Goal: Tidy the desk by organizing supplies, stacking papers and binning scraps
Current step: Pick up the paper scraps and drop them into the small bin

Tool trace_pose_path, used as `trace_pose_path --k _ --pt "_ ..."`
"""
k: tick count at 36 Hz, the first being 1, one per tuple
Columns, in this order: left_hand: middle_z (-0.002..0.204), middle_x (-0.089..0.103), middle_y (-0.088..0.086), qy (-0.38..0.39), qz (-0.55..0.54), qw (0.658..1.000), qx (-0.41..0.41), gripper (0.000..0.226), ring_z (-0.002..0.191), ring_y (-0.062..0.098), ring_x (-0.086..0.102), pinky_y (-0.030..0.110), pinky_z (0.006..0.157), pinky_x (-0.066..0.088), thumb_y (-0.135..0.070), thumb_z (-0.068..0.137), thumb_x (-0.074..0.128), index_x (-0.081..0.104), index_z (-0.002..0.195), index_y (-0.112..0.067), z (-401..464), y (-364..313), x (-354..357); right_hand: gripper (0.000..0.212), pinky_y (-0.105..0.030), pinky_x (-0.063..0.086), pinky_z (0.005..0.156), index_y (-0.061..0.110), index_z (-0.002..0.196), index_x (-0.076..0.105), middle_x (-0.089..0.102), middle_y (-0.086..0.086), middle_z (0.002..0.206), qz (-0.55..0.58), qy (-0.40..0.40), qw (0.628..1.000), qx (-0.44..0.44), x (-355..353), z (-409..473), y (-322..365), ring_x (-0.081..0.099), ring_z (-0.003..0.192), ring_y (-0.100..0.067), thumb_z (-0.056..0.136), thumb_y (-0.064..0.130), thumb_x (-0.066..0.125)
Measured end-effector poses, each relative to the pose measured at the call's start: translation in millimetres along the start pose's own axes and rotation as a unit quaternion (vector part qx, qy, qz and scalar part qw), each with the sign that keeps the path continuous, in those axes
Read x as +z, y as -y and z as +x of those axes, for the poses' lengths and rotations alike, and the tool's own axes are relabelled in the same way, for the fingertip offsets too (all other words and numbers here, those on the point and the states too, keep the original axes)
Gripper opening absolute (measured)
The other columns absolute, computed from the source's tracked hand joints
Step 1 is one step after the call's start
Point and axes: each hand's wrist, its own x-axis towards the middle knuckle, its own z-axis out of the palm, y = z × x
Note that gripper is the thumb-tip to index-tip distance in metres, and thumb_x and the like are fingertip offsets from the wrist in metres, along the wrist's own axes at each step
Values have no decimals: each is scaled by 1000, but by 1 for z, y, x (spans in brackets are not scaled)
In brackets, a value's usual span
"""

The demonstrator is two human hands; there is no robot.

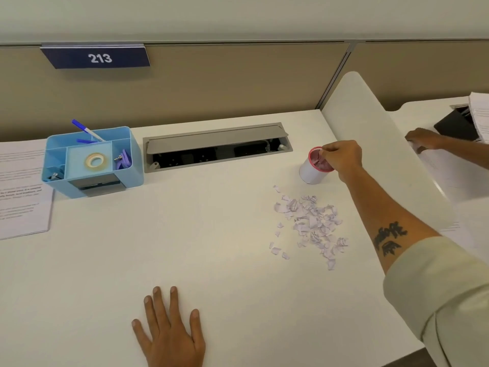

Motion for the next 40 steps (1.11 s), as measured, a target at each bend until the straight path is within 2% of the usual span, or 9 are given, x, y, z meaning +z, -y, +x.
trace_pose_path --k 6,10,17,19,22,25,29,36,40 --pt "177 32 18 8 -3 1000 2 77 163 43 33 72 129 15 -53 99 37 47 163 -12 0 1 0 20 -35 60 90 12 104 84 80 -7 105 0 -17 1000 -22 -2 -4 -1 73 101 -24 86 14 76" --pt "179 27 16 22 -10 1000 -2 83 165 40 28 71 131 13 -65 105 17 43 166 -15 0 1 -1 20 -37 61 92 12 106 83 79 -6 109 -5 -40 998 -54 0 -16 3 71 100 -23 90 19 73" --pt "180 24 13 37 0 999 0 78 167 36 23 70 132 13 -58 102 31 40 168 -17 0 4 2 10 -15 51 79 11 94 80 76 -5 93 4 -16 968 -252 31 -61 7 66 78 -13 91 16 73" --pt "181 24 13 37 1 999 0 78 168 36 21 69 132 12 -56 100 34 40 168 -17 -1 4 2 10 -22 54 79 11 94 79 74 -4 94 -24 21 955 -295 49 -76 2 66 77 -14 92 18 72" --pt "182 20 11 41 2 999 2 78 169 33 16 67 133 9 -56 101 33 37 169 -19 -2 5 1 28 -35 53 95 19 118 75 69 -1 120 -118 98 945 -289 74 -94 -14 63 111 -19 94 34 71" --pt "182 19 11 42 3 999 6 77 170 32 15 67 134 9 -56 102 33 36 169 -19 -2 6 0 67 -48 35 119 25 151 50 44 -4 157 -261 168 917 -251 91 -104 -34 32 150 -27 93 55 65" --pt "183 18 10 43 2 999 5 77 170 32 14 67 134 8 -57 102 33 36 170 -19 -2 4 -1 81 -60 18 123 32 162 20 12 0 172 -363 222 880 -211 98 -115 -53 7 158 -32 95 67 48" --pt "183 17 12 44 7 999 13 77 170 32 11 67 134 7 -56 103 31 34 170 -18 -4 4 -5 46 -51 54 99 18 143 59 49 -11 154 -292 135 901 -292 89 -135 -87 46 139 -38 98 28 63" --pt "183 16 12 46 7 999 13 77 171 32 10 66 134 6 -56 104 30 33 171 -18 -4 4 -6 36 -50 58 88 17 124 74 65 -14 135 -273 109 904 -311 80 -142 -97 62 120 -40 88 15 73"
